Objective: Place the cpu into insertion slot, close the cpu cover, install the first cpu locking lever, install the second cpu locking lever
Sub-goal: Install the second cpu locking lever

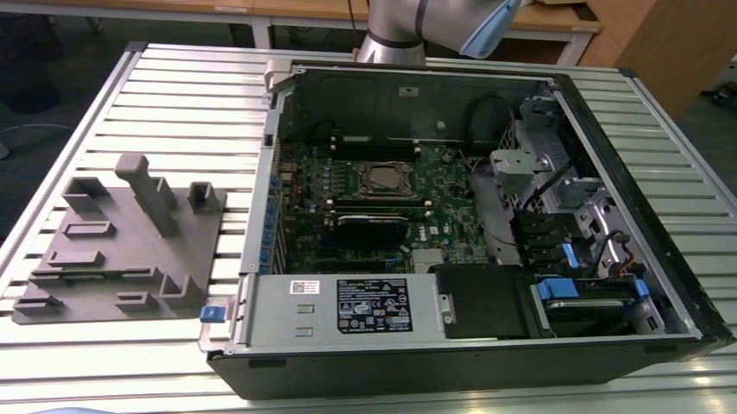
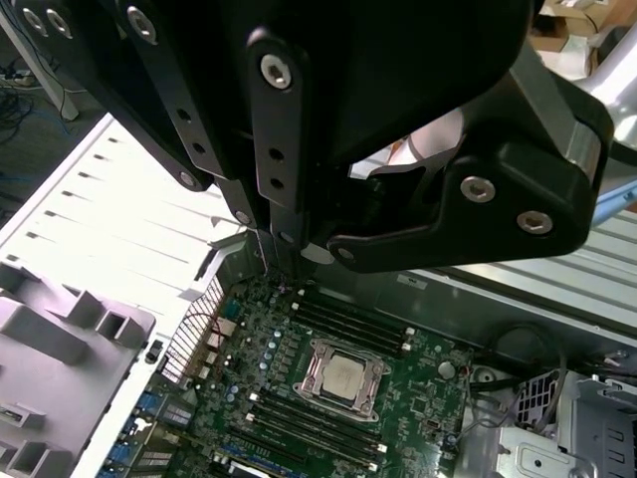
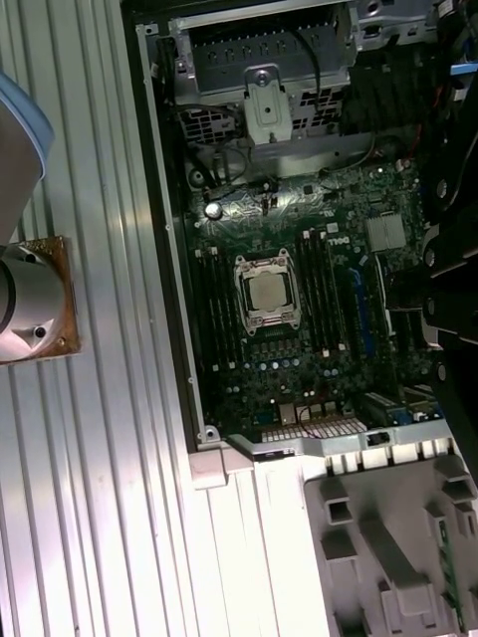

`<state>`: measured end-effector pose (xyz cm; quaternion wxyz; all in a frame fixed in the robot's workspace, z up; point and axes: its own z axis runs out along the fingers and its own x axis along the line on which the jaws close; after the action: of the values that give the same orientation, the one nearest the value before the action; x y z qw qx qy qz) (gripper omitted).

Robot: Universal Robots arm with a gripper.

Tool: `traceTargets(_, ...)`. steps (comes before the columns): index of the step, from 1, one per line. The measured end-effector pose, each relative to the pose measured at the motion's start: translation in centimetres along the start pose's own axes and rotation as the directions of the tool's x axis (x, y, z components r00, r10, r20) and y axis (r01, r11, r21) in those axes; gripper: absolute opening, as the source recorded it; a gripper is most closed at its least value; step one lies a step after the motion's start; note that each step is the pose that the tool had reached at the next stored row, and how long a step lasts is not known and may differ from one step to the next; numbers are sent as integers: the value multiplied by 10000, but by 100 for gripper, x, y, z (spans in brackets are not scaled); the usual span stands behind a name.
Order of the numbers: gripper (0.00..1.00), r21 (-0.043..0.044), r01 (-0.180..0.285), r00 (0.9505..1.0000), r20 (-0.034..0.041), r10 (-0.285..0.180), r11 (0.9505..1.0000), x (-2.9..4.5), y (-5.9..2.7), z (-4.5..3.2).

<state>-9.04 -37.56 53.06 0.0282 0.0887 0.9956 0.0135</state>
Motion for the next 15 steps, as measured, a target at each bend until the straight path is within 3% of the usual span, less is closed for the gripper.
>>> traceTargets(15, 11, -1, 1, 10000, 0, -1, 10000, 3, -2, 51)
